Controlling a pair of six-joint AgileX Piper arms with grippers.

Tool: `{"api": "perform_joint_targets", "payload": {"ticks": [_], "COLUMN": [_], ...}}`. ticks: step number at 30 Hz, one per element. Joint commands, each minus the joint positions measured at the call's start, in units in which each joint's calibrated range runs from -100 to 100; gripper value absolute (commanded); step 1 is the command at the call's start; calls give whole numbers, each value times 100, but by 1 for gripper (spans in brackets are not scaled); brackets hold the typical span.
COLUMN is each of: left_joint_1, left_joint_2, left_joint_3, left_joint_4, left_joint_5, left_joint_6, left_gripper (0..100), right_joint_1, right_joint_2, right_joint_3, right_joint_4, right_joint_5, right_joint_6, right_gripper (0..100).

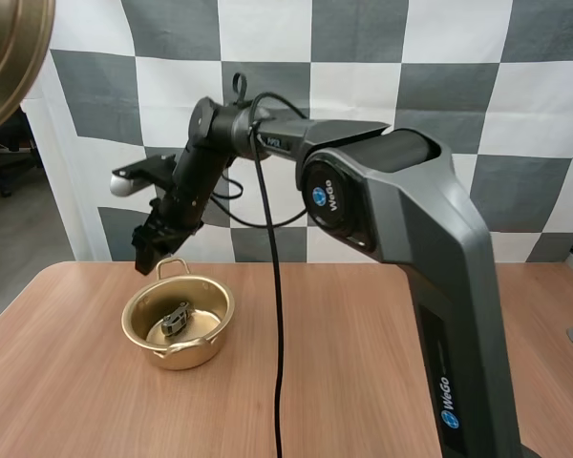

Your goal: Open the pot, put the car inside, and close it

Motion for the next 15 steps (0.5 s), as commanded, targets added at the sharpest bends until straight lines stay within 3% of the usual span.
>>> {"api": "perform_joint_targets", "payload": {"ticks": [1,9,13,15], "left_joint_1": [4,4,-4,-4], "left_joint_2": [6,241,563,752], "left_joint_3": [-3,295,1054,1503], "left_joint_4": [5,314,351,351], "left_joint_5": [4,4,4,4], "left_joint_6": [6,6,6,6], "left_gripper": [0,0,0,0], "right_joint_1": [-102,-859,-1377,-1802], "right_joint_2": [-464,-1658,-2286,-2831], "right_joint_3": [-670,-1371,-1371,-1355], "right_joint_4": [5,37,349,665], "right_joint_5": [0,0,0,0], "right_joint_6": [116,457,457,476], "right_gripper": [100,100,100,100]}}
